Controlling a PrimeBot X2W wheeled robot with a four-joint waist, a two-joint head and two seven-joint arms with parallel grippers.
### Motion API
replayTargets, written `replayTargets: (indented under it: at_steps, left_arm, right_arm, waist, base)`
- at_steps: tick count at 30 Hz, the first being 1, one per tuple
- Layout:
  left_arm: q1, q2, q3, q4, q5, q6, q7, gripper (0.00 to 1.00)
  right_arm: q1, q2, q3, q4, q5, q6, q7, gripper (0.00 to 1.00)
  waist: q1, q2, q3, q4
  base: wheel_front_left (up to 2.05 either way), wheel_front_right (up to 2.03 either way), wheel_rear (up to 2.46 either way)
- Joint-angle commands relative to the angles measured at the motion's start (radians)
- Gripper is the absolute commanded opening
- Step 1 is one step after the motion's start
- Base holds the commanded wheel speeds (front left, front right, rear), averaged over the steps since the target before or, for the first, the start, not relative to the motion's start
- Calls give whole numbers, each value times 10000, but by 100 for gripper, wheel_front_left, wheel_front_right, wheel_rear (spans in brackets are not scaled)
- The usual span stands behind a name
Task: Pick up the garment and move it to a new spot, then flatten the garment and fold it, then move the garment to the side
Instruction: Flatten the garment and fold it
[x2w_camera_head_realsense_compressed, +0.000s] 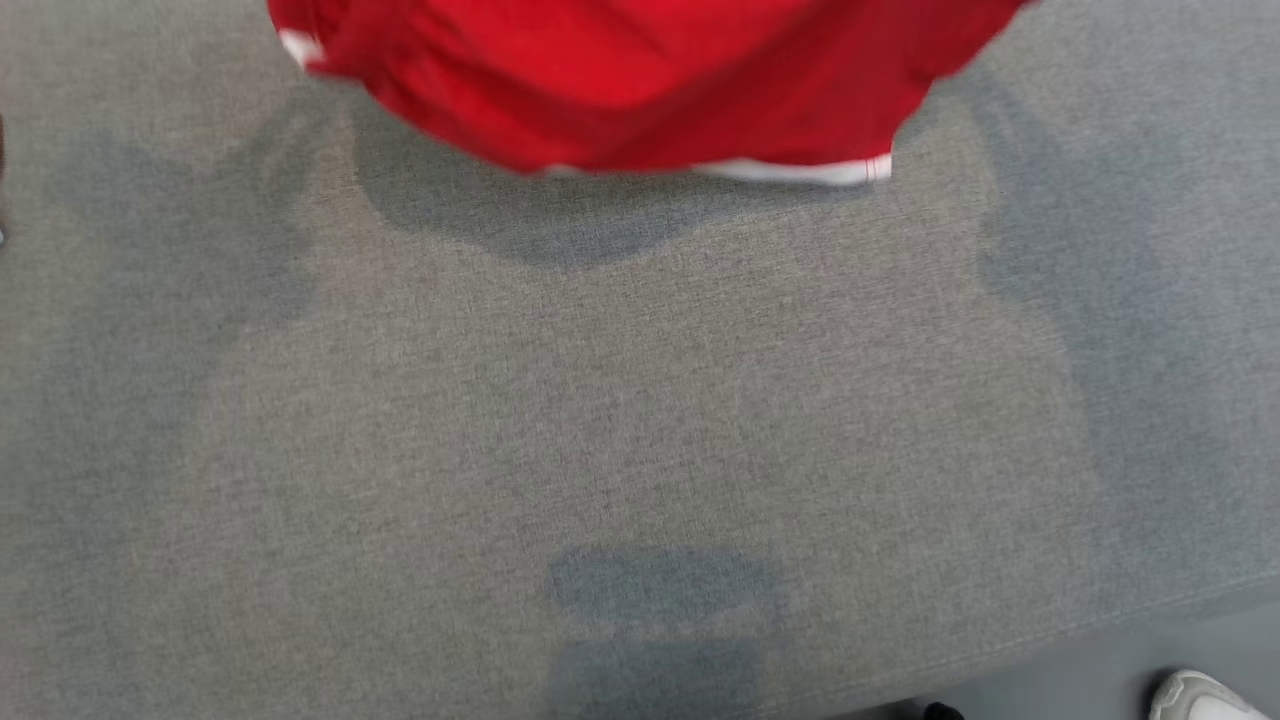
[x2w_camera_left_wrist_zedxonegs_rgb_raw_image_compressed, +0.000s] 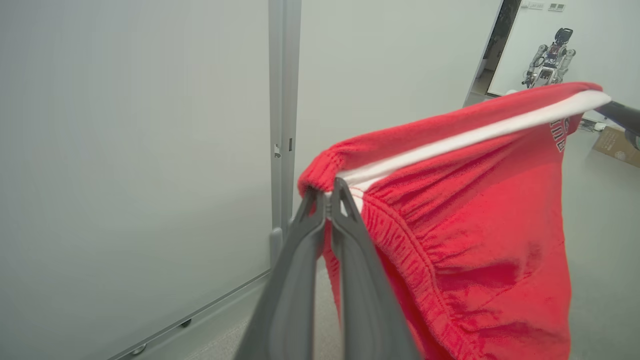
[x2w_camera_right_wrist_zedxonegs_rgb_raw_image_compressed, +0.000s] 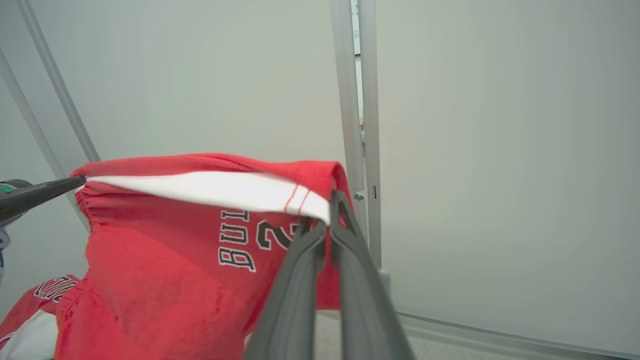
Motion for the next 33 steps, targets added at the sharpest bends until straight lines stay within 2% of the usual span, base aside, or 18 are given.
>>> replayTargets:
  at_steps: [1,5,10,13,17,21,24,29,32,33]
  left_arm:
    - [-519,-171,21,463,283,-83,-17,0]
    - [-2560,-807,-60,2430,1378,-360,-815,0]
    - [-4803,-1604,-57,4408,2591,-573,-2619,0]
    - [-5532,-1940,-424,5296,3058,-704,-3587,0]
    - [-4919,-2281,-1007,5907,2866,-768,-4751,0]
    - [-3344,-2087,-2102,5765,2014,-767,-5396,0]
    - [-1812,-1874,-2836,5505,1313,-771,-5851,0]
    - [262,-785,-3757,4106,740,-771,-6172,0]
    - [1388,-300,-3877,3218,581,-775,-6241,0]
    - [1750,-191,-3622,2934,499,-773,-6246,0]
  right_arm:
    - [-556,355,107,492,-457,-21,-138,0]
    - [-2840,2214,246,2592,-2661,-21,-1416,0]
    - [-5405,4201,-869,5061,-5469,-22,-3630,0]
    - [-6239,4900,-1426,6133,-6736,-22,-4630,0]
    - [-5814,5279,-984,7178,-6932,-19,-5005,0]
    - [-4438,5026,199,7638,-6419,-18,-5213,0]
    - [-3002,4493,1279,7502,-5749,-18,-5464,0]
    - [-783,3292,2663,6249,-4659,-18,-5743,0]
    - [462,2419,2969,5209,-4183,-19,-5863,0]
    - [917,2199,2980,4864,-4091,-18,-5903,0]
  waist:
    - [-1,0,1464,299]
    - [-1,0,2103,416]
    - [-1,0,2861,586]
    - [-1,0,3180,745]
    - [-1,0,3285,891]
    - [-1,0,3298,956]
    - [-1,0,2938,940]
    - [-1,0,2637,879]
    - [-1,0,2278,901]
    - [-1,0,2107,898]
  base:
    - [0,0,0]
    - [0,0,0]
    - [0,0,0]
    - [0,0,0]
    - [0,0,0]
    - [0,0,0]
    - [0,0,0]
    - [0,0,0]
    - [0,0,0]
    - [0,0,0]
